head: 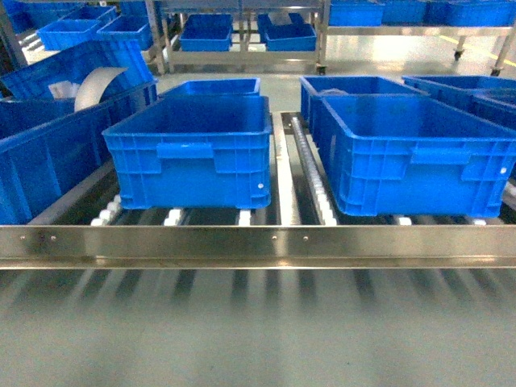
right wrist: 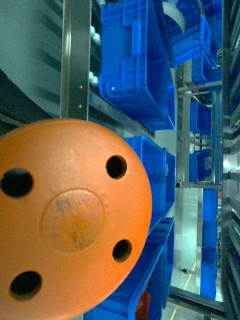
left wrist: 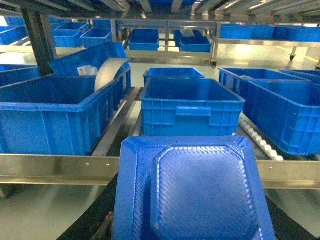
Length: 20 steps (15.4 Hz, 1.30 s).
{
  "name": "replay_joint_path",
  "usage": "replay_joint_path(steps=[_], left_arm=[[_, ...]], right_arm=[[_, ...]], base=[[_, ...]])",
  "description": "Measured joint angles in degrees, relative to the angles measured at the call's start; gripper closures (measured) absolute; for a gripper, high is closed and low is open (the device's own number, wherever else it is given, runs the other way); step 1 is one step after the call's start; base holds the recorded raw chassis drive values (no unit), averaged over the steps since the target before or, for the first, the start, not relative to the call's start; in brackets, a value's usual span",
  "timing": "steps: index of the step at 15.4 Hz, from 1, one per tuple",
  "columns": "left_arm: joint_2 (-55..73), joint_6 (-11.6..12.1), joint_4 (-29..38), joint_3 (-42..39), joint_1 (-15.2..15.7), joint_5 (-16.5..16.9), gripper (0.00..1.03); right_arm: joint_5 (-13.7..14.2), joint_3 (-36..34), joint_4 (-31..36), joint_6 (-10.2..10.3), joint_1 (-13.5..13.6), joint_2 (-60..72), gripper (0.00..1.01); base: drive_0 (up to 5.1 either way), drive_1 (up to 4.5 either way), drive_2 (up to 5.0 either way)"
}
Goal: Sort blue parts and orange caps into right shelf containers
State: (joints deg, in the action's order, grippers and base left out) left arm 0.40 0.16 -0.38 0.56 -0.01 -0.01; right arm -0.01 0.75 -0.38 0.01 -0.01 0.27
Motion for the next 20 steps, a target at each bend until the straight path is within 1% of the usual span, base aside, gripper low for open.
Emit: replay_joint_path(steps=[16,20], left_arm=[[0.0,0.0,-0.04,0.0,0.0,0.0,0.6],[0.0,0.0,0.04,0.0,0.0,0.0,0.6]], right_arm=[[0.0,0.0,0.0,-0.02,0.0,0.0,0.57],[0.0,0.0,0.09,0.0,0.0,0.0,0.57]], base=[[0.0,0.0,0.0],[0.0,4.12,-4.1]])
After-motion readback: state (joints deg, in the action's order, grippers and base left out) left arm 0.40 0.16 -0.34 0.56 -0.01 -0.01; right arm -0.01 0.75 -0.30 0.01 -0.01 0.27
